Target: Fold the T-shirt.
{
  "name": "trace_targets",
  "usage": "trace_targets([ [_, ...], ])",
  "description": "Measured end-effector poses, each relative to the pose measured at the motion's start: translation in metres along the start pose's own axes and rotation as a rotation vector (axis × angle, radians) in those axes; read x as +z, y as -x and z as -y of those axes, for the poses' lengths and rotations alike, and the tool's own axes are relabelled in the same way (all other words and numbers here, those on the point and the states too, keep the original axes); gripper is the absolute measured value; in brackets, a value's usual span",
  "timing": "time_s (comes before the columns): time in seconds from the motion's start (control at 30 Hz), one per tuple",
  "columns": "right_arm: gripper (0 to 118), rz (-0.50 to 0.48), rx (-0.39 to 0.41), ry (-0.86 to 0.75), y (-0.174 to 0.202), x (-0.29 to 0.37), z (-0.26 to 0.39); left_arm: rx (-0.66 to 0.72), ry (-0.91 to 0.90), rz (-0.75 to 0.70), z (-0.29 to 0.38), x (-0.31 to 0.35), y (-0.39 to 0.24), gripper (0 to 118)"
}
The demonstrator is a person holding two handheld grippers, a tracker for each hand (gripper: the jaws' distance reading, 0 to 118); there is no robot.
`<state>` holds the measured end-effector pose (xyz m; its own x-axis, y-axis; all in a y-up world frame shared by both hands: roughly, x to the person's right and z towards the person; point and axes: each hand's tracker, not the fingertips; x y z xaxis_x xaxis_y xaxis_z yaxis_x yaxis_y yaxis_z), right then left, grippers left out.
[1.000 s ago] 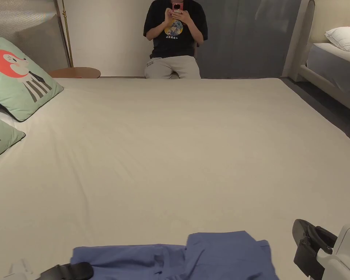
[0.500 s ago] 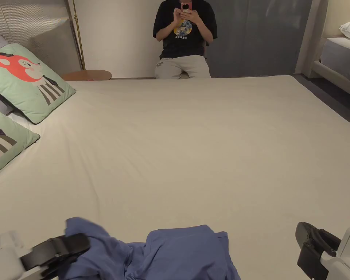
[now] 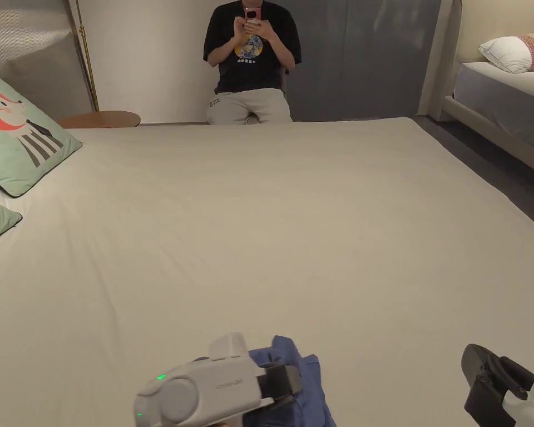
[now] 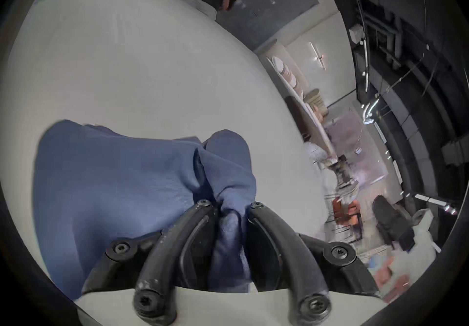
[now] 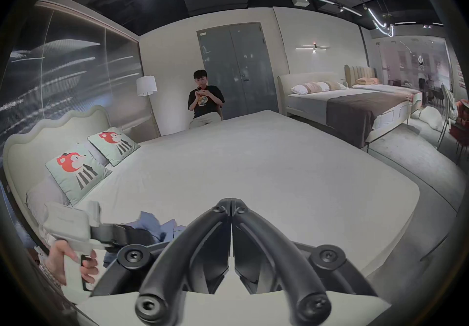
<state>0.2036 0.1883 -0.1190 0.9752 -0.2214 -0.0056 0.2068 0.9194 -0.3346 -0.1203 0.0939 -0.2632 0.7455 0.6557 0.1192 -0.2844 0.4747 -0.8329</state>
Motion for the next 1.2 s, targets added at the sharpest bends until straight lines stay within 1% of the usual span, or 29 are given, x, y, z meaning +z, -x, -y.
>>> trace_targets([
  [0.03, 1, 0.003, -0.003, 0.0, -0.002, 0.0, 0.0, -0.013, -0.011, -0.052, 0.004, -0.01, -0.002, 12],
  [0.07, 1, 0.004, -0.003, 0.0, -0.003, 0.0, 0.0, -0.017, -0.014, -0.071, 0.008, -0.015, -0.01, 20],
  [0.1, 1, 0.005, -0.004, -0.001, -0.001, 0.002, 0.0, -0.006, -0.016, -0.045, 0.01, -0.017, -0.01, 30],
  [0.13, 1, 0.005, -0.005, -0.002, 0.0, 0.003, 0.0, 0.004, -0.025, -0.008, 0.011, -0.017, -0.009, 45],
  [0.17, 1, 0.005, -0.005, -0.002, 0.0, 0.004, 0.0, 0.027, -0.04, 0.068, 0.01, -0.012, -0.008, 66],
  [0.2, 1, 0.005, -0.004, 0.0, 0.0, 0.004, 0.0, 0.041, -0.042, 0.126, 0.011, -0.002, -0.012, 83],
  [0.23, 1, 0.005, -0.005, 0.002, -0.006, -0.001, 0.005, 0.044, -0.034, 0.155, 0.009, 0.002, -0.013, 99],
  [0.27, 1, 0.005, -0.006, 0.004, -0.009, -0.003, 0.008, 0.057, -0.017, 0.169, 0.007, 0.009, -0.014, 111],
  [0.3, 1, 0.003, -0.008, 0.006, -0.011, -0.005, 0.009, 0.033, -0.036, 0.164, 0.006, 0.018, -0.015, 110],
  [0.33, 1, 0.003, -0.01, 0.007, -0.011, -0.005, 0.01, -0.019, -0.089, 0.133, 0.004, 0.029, -0.014, 110],
  [0.37, 1, 0.002, -0.014, 0.007, -0.011, -0.006, 0.01, -0.076, -0.142, 0.088, 0.005, 0.039, -0.015, 109],
  [0.4, 1, -0.002, -0.016, 0.009, -0.004, -0.004, 0.01, -0.14, -0.2, 0.013, 0.007, 0.048, -0.016, 103],
  [0.43, 1, -0.004, -0.017, 0.01, -0.004, -0.005, 0.01, -0.185, -0.25, -0.05, 0.01, 0.053, -0.017, 88],
  [0.47, 1, -0.008, -0.018, 0.012, -0.003, -0.005, 0.011, -0.243, -0.309, -0.136, 0.018, 0.057, -0.026, 49],
  [0.5, 1, -0.012, -0.015, 0.015, 0.001, -0.006, 0.01, -0.312, -0.348, -0.248, 0.024, 0.056, -0.03, 14],
  [0.53, 1, -0.014, -0.014, 0.016, 0.002, -0.006, 0.011, -0.372, -0.376, -0.352, 0.03, 0.053, -0.033, 1],
  [0.57, 1, -0.019, -0.014, 0.019, 0.002, -0.006, 0.011, -0.417, -0.399, -0.453, 0.038, 0.048, -0.033, 0],
  [0.6, 1, -0.023, -0.016, 0.02, 0.003, -0.006, 0.011, -0.442, -0.424, -0.506, 0.046, 0.045, -0.026, 0],
  [0.63, 1, -0.025, -0.015, 0.018, 0.004, -0.005, 0.01, -0.437, -0.41, -0.514, 0.051, 0.042, -0.023, 0],
  [0.73, 1, -0.029, -0.012, 0.02, 0.004, -0.005, 0.01, -0.416, -0.378, -0.508, 0.059, 0.032, -0.013, 0],
  [0.83, 1, -0.028, -0.011, 0.022, 0.004, -0.005, 0.01, -0.435, -0.351, -0.509, 0.07, 0.016, -0.014, 0],
  [1.0, 1, -0.017, -0.012, 0.022, 0.002, 0.0, 0.009, -0.485, -0.324, -0.483, 0.074, -0.002, -0.047, 0],
  [1.2, 1, 0.008, -0.016, 0.018, -0.007, 0.005, 0.007, -0.53, -0.289, -0.431, 0.078, -0.032, -0.065, 0],
])
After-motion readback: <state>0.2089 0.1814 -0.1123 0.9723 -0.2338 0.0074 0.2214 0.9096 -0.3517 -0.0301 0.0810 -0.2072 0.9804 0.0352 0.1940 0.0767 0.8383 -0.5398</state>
